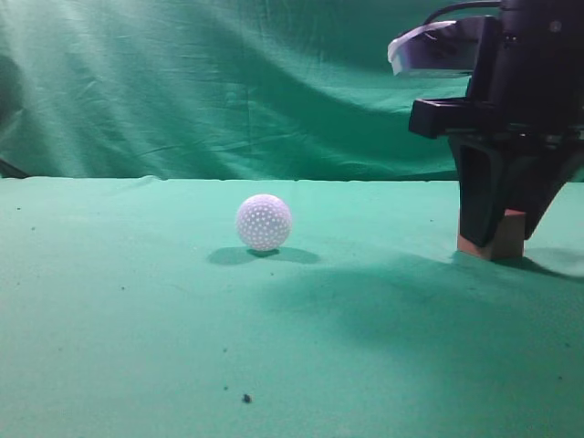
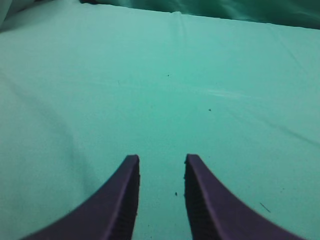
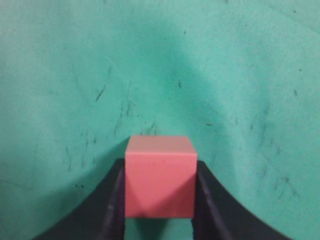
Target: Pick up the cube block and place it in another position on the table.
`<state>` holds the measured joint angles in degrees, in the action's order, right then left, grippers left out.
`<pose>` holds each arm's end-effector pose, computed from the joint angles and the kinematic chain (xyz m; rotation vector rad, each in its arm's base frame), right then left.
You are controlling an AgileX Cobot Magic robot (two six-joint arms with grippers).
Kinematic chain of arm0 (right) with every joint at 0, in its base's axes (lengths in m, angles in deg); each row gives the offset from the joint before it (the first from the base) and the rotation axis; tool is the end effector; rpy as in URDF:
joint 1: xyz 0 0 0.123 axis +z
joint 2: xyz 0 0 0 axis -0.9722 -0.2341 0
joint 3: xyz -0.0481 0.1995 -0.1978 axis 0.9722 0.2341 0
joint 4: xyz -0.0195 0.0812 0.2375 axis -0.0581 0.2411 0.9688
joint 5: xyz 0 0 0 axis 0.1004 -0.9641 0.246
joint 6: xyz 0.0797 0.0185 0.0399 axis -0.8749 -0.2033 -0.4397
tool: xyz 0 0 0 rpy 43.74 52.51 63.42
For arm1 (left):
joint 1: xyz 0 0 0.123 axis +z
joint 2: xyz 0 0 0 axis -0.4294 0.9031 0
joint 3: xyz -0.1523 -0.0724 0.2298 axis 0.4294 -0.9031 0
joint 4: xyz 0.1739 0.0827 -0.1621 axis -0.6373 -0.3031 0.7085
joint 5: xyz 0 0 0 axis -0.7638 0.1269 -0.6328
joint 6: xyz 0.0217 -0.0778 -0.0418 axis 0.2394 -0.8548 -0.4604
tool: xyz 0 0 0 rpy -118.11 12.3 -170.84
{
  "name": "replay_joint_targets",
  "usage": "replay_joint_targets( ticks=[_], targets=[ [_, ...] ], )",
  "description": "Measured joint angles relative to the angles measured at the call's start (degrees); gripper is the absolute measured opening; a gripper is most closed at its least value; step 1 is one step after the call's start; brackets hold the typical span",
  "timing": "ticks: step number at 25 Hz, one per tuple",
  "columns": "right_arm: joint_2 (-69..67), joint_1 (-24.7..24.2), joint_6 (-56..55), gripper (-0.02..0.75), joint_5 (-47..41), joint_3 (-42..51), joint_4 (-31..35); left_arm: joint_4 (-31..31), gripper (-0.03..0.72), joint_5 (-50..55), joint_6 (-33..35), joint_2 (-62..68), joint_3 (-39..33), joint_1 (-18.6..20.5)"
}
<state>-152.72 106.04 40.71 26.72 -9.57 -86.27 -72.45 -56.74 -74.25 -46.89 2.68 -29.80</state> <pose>0.2813 0.1556 0.1643 -0.7301 2.8178 0.0310 0.0528 0.0009 0.1734 -0.0903 1.8466 -0.0973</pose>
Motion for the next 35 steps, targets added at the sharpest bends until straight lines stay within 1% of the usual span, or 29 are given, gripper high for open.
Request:
replay_joint_targets(
  ticks=[3,5,11,15,21,27,28,29,31,32,35],
  targets=[
    [-0.1,-0.8,-0.5,0.221,-1.8,-2.7,0.0,0.0,0.262,0.0,0.0,0.0,0.0,0.0],
    [-0.1,-2.4,-0.9,0.221,-2.8,-6.3,0.0,0.0,0.262,0.0,0.0,0.0,0.0,0.0],
    [-3.1,-8.0,-3.0,0.221,-6.6,-21.5,-0.1,0.0,0.262,0.0,0.0,0.0,0.0,0.0],
    [-9.8,-8.7,-1.7,0.221,-9.7,-29.8,-0.3,0.0,0.262,0.0,0.0,0.0,0.0,0.0],
    [-18.0,-8.7,-1.3,0.221,-10.2,-35.5,-0.2,0.0,0.262,0.0,0.0,0.0,0.0,0.0],
    [-20.7,-8.7,-1.4,0.221,-10.8,-35.9,0.0,0.0,0.262,0.0,0.0,0.0,0.0,0.0],
    [-20.9,-8.7,-1.4,0.277,-11.2,-36.0,0.1,0.0,0.262,0.0,0.0,0.0,0.0,0.0],
    [-21.1,-8.7,-1.4,0.309,-11.5,-36.0,0.1,0.0,0.262,0.0,0.0,0.0,0.0,0.0],
    [-21.2,-8.7,-1.5,0.403,-12.0,-36.0,0.1,0.0,0.262,0.0,0.0,0.0,0.0,0.0],
    [-21.2,-8.7,-1.5,0.433,-12.2,-36.0,0.1,0.0,0.262,0.0,0.0,0.0,0.0,0.0],
    [-19.3,-8.7,-1.7,0.433,-12.2,-36.0,0.1,0.0,0.262,0.0,0.0,0.0,0.0,0.0]
  ],
)
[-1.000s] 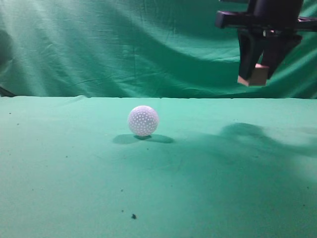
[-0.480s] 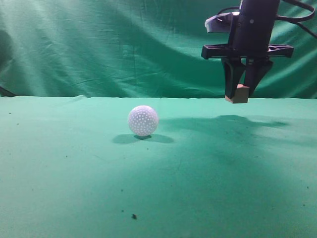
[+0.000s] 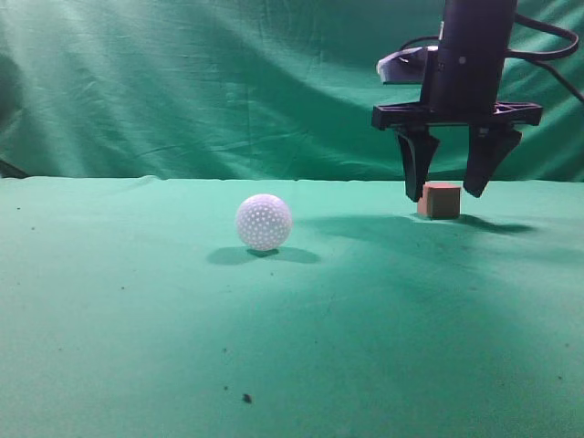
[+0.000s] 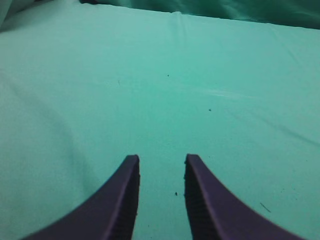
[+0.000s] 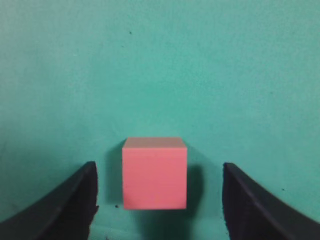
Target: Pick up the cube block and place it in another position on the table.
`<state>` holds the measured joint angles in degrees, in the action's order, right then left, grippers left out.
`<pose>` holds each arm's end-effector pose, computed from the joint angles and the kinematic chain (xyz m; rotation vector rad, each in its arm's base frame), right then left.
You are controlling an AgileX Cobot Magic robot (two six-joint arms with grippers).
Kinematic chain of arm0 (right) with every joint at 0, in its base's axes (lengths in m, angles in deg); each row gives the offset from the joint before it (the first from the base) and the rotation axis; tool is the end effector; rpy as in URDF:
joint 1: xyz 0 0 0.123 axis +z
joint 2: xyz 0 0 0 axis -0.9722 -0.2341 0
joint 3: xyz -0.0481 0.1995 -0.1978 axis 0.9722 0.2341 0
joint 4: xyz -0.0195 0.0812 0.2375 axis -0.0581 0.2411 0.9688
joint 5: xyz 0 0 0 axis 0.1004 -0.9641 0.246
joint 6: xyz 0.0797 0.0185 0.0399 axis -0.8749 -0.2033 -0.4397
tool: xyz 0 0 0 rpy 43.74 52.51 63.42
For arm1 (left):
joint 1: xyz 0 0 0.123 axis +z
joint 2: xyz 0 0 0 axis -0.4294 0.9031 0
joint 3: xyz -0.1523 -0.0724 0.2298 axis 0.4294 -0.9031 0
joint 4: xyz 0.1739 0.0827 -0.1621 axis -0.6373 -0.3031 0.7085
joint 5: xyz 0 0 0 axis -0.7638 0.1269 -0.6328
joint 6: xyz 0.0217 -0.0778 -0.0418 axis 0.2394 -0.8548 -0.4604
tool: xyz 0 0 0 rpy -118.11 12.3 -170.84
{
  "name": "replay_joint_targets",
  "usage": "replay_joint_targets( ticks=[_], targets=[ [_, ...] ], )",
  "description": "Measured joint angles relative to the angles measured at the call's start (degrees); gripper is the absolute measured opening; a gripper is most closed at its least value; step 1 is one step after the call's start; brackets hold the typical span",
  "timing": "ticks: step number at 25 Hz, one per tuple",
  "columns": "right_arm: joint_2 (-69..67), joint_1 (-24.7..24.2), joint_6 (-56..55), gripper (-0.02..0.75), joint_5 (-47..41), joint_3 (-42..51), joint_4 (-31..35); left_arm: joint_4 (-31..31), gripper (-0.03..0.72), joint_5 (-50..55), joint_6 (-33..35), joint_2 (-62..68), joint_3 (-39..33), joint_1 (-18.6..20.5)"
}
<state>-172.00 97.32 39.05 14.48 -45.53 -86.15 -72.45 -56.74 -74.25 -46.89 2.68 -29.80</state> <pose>0.4160 0.1539 0.1867 -0.4406 2.7982 0.0231 0.0528 0.0009 0.1734 -0.0903 1.8466 -0.0973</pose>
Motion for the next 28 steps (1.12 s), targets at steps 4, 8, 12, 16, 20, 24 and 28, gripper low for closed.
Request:
replay_joint_targets(
  ticks=[4,8,12,16,20,24,28],
  targets=[
    [7.3,0.0,0.0,0.25,-1.5,0.0,0.1,0.0,0.262,0.0,0.0,0.0,0.0,0.0],
    [16.0,0.0,-1.3,0.038,-5.4,0.0,0.1,0.0,0.262,0.0,0.0,0.0,0.0,0.0],
    [23.5,0.0,-2.4,0.0,-10.4,0.0,0.1,0.0,0.262,0.0,0.0,0.0,0.0,0.0],
    [31.1,0.0,-3.9,0.0,-12.7,2.6,0.2,0.0,0.262,0.0,0.0,0.0,0.0,0.0],
    [40.8,0.0,-4.4,0.0,-11.3,11.9,0.2,0.0,0.262,0.0,0.0,0.0,0.0,0.0],
    [50.7,0.0,-6.7,0.0,-9.0,23.3,0.2,0.0,0.262,0.0,0.0,0.0,0.0,0.0],
    [60.3,0.0,-7.4,0.0,-5.3,33.3,0.7,0.0,0.262,0.0,0.0,0.0,0.0,0.0]
  ],
)
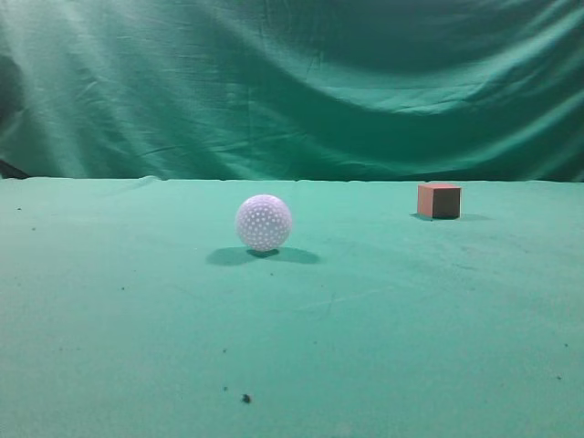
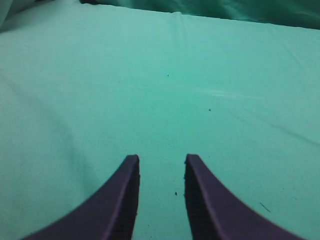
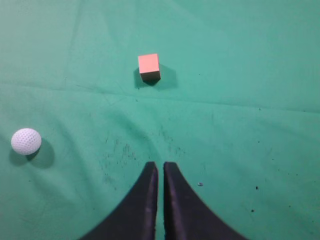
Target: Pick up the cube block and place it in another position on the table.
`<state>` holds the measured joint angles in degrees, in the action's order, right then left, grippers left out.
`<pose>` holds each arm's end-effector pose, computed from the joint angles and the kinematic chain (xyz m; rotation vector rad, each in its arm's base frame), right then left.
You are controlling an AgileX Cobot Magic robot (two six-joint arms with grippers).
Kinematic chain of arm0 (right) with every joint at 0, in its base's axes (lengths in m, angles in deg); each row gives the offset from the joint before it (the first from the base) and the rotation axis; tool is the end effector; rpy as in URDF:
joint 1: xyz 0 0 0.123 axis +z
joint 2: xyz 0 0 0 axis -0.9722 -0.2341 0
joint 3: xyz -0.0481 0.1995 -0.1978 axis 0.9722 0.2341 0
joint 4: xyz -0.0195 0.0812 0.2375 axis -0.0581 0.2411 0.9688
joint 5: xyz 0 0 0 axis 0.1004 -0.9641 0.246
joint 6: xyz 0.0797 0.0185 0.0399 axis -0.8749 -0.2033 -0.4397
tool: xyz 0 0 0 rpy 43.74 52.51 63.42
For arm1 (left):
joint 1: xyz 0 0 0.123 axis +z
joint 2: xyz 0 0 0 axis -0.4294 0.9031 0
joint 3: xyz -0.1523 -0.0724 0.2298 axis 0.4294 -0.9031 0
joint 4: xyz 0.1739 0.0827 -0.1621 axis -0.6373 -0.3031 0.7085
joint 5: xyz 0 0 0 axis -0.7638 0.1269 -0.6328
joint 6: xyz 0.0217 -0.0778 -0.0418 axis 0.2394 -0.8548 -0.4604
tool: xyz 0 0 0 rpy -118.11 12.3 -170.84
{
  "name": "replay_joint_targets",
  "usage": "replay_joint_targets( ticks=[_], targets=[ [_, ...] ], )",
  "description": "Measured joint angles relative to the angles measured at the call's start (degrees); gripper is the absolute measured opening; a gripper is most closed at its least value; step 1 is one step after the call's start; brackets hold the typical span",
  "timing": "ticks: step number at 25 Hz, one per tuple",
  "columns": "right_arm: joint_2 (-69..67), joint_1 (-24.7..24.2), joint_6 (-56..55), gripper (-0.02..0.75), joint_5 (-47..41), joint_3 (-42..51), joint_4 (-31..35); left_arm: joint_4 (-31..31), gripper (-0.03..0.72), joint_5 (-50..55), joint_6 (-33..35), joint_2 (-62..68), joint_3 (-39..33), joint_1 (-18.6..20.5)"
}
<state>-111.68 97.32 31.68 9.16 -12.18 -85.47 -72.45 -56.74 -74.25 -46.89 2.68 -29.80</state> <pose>0.1857 0.0668 0.3593 -0.2036 2.4583 0.1891 0.0528 0.0009 0.1734 -0.0903 1.8466 -0.0973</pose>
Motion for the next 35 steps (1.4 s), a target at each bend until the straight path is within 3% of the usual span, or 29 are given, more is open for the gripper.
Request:
replay_joint_targets(
  ticks=[3,8,15,18,21,27,31,35],
  targets=[
    [6.1,0.0,0.0,0.0,0.8,4.8,1.0,0.0,0.262,0.0,0.0,0.0,0.0,0.0],
    [12.5,0.0,0.6,0.0,-5.3,6.2,3.9,0.0,0.262,0.0,0.0,0.0,0.0,0.0],
    [14.2,0.0,1.3,0.0,-6.8,6.4,-3.8,0.0,0.262,0.0,0.0,0.0,0.0,0.0],
    [17.4,-1.8,2.3,0.0,-1.1,9.7,-4.6,0.0,0.262,0.0,0.0,0.0,0.0,0.0],
    [23.9,-6.7,3.4,0.0,8.6,16.6,-3.9,0.0,0.262,0.0,0.0,0.0,0.0,0.0],
    [40.3,-15.9,4.3,0.0,25.7,36.9,-3.6,0.0,0.262,0.0,0.0,0.0,0.0,0.0],
    [50.5,-19.7,4.3,0.0,31.6,49.8,-3.6,0.0,0.262,0.0,0.0,0.0,0.0,0.0],
    [58.3,-20.2,4.3,0.0,33.5,58.7,-3.4,0.0,0.262,0.0,0.0,0.0,0.0,0.0]
  ],
)
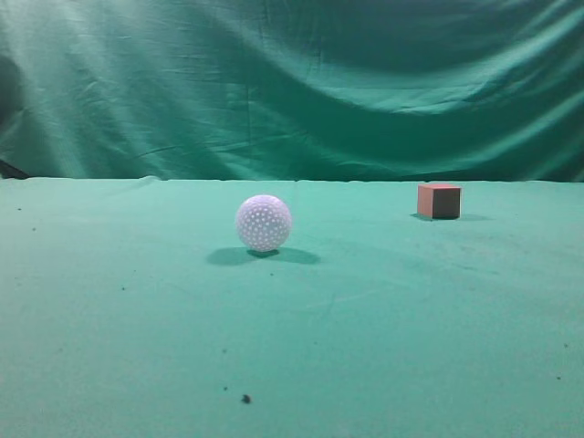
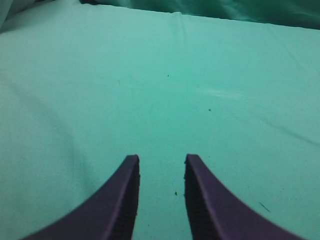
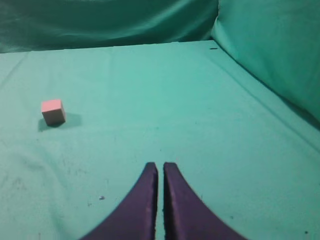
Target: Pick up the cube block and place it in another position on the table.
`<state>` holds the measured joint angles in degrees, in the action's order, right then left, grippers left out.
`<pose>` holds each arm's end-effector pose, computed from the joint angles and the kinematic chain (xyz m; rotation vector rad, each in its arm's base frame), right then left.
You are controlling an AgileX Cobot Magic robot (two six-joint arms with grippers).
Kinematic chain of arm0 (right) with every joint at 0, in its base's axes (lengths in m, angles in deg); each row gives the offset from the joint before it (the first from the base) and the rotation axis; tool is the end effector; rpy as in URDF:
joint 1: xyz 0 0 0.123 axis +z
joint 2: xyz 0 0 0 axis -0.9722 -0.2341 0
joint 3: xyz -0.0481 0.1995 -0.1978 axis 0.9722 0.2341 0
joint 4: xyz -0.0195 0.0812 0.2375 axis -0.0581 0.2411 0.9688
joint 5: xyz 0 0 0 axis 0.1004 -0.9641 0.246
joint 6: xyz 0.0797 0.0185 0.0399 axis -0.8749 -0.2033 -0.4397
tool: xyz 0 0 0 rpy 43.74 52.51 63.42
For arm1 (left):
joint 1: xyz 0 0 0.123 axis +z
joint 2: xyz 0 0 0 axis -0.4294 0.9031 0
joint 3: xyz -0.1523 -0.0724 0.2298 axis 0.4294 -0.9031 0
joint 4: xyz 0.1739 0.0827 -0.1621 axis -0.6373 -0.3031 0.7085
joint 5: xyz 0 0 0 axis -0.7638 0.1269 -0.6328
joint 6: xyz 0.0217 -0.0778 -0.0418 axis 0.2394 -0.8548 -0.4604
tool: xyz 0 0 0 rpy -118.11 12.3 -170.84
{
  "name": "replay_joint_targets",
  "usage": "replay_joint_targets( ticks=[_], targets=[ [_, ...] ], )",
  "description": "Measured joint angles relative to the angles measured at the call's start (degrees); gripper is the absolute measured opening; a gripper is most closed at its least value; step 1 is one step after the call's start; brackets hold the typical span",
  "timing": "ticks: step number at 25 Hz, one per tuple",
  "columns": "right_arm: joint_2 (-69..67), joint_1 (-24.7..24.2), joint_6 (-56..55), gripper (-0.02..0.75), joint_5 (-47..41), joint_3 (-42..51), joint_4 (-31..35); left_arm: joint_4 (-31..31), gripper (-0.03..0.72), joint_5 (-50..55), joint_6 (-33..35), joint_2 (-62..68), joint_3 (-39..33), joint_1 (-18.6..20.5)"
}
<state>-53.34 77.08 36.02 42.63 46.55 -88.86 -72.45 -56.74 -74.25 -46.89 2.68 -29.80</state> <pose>0.0538 -0.0032 0.1832 0.0517 1.8785 -0.0065 0.0528 0.0009 0.1734 -0.0903 1.8466 -0.0973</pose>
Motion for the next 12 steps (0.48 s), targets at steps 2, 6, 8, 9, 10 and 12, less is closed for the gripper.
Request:
replay_joint_targets(
  ticks=[2,6,8,9,10,12],
  targets=[
    [1.8,-0.1,-0.1,0.0,-0.1,2.3,0.4,0.0,0.262,0.0,0.0,0.0,0.0,0.0],
    [2.2,-0.1,-0.6,0.0,0.0,2.6,0.9,0.0,0.262,0.0,0.0,0.0,0.0,0.0],
    [2.2,-0.1,-0.7,0.0,0.0,2.6,0.9,0.0,0.262,0.0,0.0,0.0,0.0,0.0],
    [2.2,-0.1,-0.7,0.0,0.0,2.6,0.9,0.0,0.262,0.0,0.0,0.0,0.0,0.0],
    [2.2,-0.1,-0.7,0.0,0.0,2.6,0.9,0.0,0.262,0.0,0.0,0.0,0.0,0.0],
    [2.2,-0.1,-0.7,0.0,0.0,2.6,0.9,0.0,0.262,0.0,0.0,0.0,0.0,0.0]
  ],
)
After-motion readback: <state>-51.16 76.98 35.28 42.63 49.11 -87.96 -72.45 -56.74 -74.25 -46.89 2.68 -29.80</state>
